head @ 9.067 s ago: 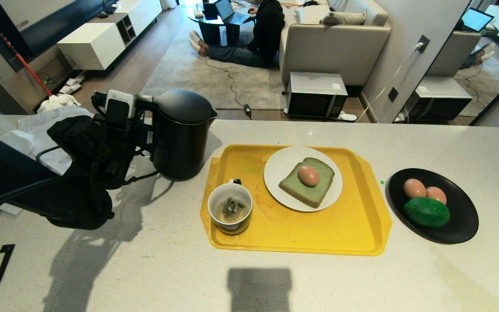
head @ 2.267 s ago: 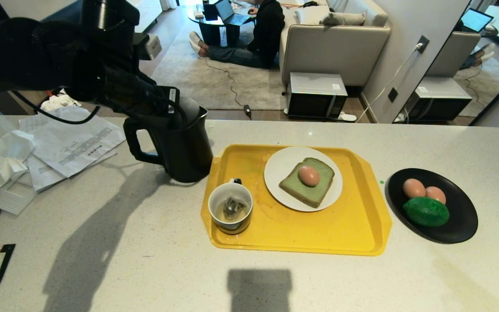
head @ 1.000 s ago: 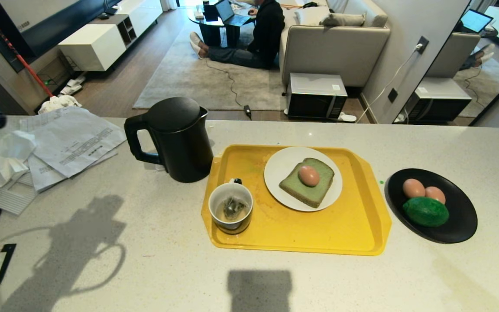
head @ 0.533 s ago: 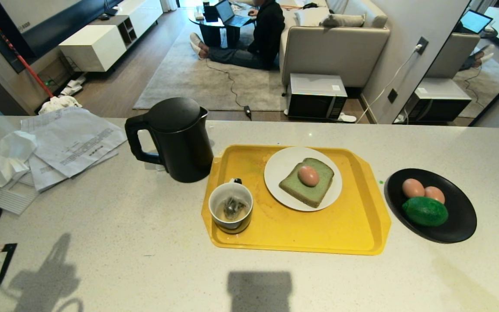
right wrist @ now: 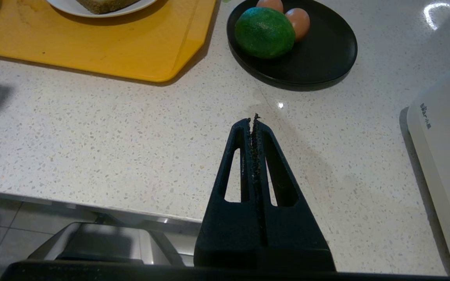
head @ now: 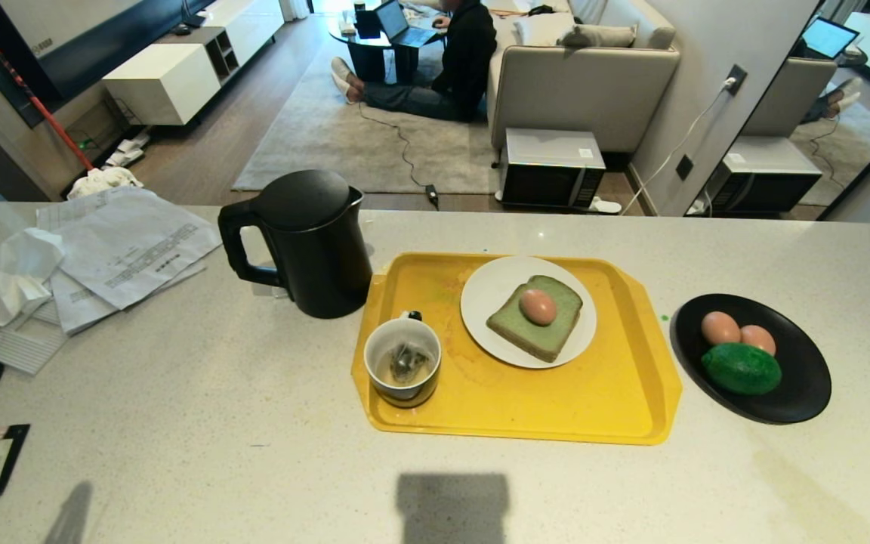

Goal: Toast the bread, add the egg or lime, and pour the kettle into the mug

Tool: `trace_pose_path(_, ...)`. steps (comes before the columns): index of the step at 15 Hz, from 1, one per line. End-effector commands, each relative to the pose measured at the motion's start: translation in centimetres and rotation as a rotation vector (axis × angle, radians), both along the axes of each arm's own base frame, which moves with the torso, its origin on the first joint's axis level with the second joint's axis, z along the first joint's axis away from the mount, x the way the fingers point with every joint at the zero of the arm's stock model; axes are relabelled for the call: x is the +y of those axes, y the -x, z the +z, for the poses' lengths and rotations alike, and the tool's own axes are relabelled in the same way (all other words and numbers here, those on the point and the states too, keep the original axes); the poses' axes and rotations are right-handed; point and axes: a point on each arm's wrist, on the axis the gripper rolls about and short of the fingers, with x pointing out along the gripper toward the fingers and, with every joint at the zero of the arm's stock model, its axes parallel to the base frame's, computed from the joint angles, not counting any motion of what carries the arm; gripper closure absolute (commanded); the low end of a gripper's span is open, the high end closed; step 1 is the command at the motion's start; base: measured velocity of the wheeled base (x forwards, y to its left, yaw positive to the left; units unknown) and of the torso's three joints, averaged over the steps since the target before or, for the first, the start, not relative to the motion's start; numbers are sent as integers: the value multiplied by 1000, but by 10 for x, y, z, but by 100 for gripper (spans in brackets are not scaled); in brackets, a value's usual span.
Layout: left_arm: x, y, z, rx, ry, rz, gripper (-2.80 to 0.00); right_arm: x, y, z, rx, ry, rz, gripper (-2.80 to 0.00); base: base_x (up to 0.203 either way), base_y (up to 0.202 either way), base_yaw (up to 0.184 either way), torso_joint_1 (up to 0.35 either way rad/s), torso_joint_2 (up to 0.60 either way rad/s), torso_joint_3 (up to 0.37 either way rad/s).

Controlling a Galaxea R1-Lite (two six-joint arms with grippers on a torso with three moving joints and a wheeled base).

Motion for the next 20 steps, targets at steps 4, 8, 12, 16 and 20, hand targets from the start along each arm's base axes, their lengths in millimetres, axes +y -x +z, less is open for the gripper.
trace_pose_path(4,-3,11,-48,-11,-8,2,0,0,0,0,1,1,1,0,0,0,0,0,0,0)
trace_pose_path(8,-3,6,-87,-25,0,0,0,0,0,0,1,1,1,0,0,0,0,0,0,0)
trace_pose_path(12,-3,-3,-107,-99,32,-12,0,0,0,0,1,1,1,0,0,0,0,0,0,0)
trace_pose_path(16,-3,-4,-111,-87,95,-36,0,0,0,0,1,1,1,0,0,0,0,0,0,0)
trace_pose_path(20,-6,-8,-124,46,148,-167,0,0,0,0,1,1,1,0,0,0,0,0,0,0)
